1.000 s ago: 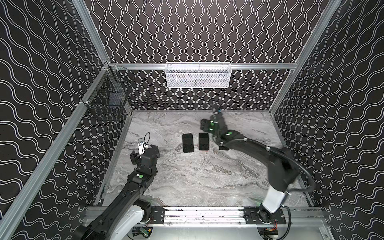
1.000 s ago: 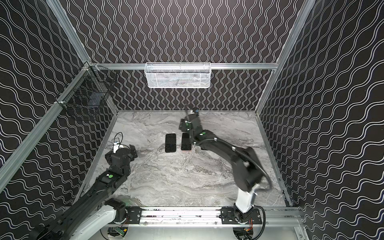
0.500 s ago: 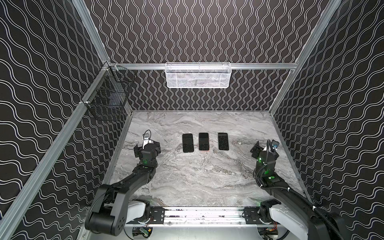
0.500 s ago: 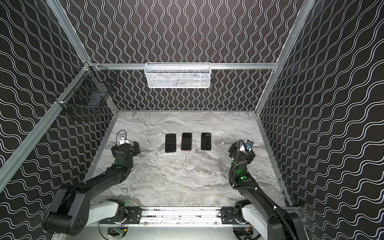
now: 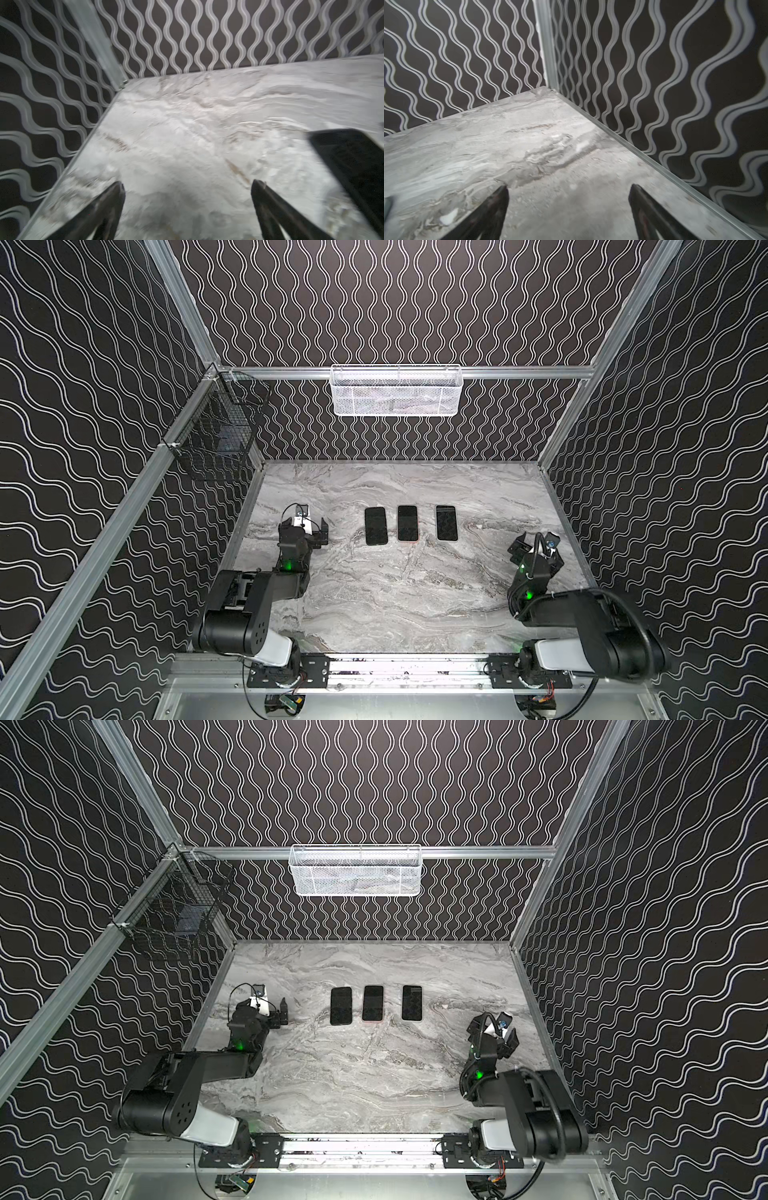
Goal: Put the phone into the phone case
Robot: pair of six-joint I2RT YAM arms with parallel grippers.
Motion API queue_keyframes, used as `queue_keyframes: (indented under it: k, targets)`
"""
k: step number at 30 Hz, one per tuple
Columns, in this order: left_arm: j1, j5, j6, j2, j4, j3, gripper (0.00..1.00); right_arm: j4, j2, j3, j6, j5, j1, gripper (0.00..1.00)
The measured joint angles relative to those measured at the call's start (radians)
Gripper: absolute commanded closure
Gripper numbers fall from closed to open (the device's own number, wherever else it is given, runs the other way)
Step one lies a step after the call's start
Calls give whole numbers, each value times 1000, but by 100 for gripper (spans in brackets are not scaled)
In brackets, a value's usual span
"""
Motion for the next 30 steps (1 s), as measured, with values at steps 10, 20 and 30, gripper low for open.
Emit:
queue_keyframes:
  k: [10, 20, 30]
  targets:
    - [7, 60, 3, 2, 22, 0, 1, -45, 94, 110, -43, -367, -88, 1]
    - [4, 63, 4, 9, 24, 5, 1, -76, 95, 114, -43, -426, -92, 1]
    - [7, 79, 4, 10, 23, 9, 1, -75, 96, 114, -43, -433, -93, 0]
